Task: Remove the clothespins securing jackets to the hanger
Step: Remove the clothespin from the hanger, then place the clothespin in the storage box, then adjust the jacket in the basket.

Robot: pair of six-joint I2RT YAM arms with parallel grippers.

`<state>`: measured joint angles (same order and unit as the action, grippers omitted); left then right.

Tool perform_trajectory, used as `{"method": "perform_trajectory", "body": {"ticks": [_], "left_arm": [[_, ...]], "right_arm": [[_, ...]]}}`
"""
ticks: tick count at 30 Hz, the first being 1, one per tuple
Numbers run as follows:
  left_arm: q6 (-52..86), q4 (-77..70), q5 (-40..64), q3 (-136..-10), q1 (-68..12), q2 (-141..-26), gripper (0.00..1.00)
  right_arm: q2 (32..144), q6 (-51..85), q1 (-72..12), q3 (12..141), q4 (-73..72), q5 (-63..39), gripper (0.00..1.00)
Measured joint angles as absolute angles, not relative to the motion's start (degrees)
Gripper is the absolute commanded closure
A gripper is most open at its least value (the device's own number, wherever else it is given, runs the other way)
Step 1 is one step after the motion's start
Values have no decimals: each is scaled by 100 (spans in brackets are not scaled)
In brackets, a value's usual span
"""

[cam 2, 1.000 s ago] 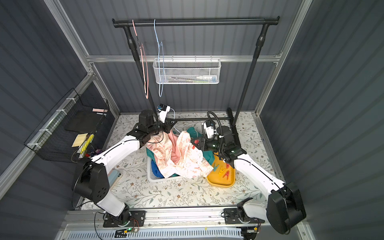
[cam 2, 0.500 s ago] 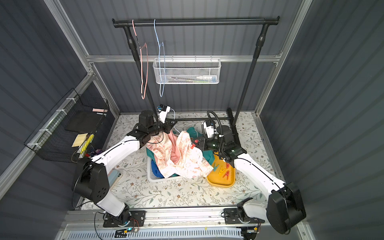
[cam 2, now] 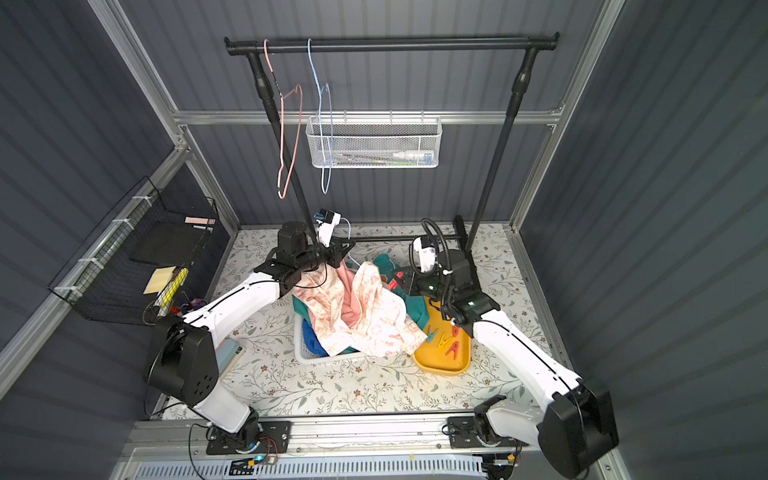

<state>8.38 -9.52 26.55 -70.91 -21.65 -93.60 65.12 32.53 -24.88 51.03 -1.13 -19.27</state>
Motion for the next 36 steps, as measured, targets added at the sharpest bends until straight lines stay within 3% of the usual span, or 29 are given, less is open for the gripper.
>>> {"method": "perform_trajectory", "body": {"ticks": [8, 13, 14, 18, 22, 25, 31, 36], "left_arm": [[849, -996, 2689, -7063, -2165, -9347, 100], [858, -1017, 2689, -7063, -2165, -9345, 100], [860, -1017, 2689, -7063, -2165, -9345, 100], [897, -1033, 2692, -7063, -2165, -9343, 100], [913, -1028, 2689, -7063, -2165, -9303, 100], [941, -1009, 2685, -7063, -2165, -9238, 100], [967, -858, 2574, -7109, -2165, -9177, 100], [1050, -692, 2438, -7214, -2165, -9177, 100]], "right_arm": [[5306, 3710, -1645, 4268, 434, -628, 99], [4930, 4204, -1339, 3135, 1052, -279, 89], [4858, 4300, -1326, 2947, 1168, -220, 85], [4748, 4547, -1326, 2567, 1391, -106, 43], [4797, 4423, -1398, 2836, 1555, -84, 32], [4880, 4191, -1774, 3378, 1678, 67, 31], [5015, 3651, -3083, 4615, 1765, 220, 40], [5054, 3621, -3986, 4915, 2102, 266, 44]]}}
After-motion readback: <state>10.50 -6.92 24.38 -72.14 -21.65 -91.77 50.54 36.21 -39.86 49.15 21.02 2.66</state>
